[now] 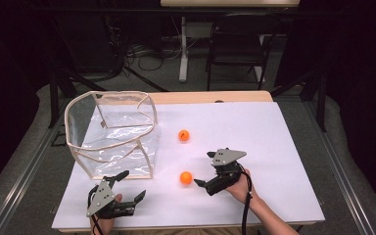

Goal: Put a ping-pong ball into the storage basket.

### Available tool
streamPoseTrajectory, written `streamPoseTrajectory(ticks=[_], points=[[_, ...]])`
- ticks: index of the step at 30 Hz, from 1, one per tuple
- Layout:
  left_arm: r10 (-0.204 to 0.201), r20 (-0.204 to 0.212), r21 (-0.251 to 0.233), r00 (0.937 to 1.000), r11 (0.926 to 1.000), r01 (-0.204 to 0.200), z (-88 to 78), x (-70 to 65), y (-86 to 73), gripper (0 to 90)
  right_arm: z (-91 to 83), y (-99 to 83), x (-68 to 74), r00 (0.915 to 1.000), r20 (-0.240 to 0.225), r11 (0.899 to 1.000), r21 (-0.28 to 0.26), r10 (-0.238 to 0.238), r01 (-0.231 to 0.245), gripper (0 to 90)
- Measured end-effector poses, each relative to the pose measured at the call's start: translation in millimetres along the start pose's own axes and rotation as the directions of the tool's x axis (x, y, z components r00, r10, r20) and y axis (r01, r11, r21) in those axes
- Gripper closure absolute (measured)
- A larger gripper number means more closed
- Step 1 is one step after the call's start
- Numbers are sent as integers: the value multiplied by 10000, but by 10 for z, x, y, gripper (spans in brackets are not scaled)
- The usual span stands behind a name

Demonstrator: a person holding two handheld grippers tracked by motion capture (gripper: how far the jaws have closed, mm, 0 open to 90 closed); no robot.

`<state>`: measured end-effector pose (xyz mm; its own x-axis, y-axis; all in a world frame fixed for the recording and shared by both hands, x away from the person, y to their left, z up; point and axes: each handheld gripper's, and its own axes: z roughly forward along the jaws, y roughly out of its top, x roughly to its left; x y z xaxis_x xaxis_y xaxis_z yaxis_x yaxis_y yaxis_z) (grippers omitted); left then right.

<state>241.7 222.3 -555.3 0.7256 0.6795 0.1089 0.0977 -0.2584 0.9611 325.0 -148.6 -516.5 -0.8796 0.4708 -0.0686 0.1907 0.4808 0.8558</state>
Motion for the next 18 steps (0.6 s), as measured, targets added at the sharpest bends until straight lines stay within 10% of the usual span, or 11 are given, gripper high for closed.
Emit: streamPoseTrajectory(ticks=[18], points=[[-66,-25,31,10000,10000,67,-14,12,-13,157,295,137,60,9981,-598,9965,816,-134,182,0]])
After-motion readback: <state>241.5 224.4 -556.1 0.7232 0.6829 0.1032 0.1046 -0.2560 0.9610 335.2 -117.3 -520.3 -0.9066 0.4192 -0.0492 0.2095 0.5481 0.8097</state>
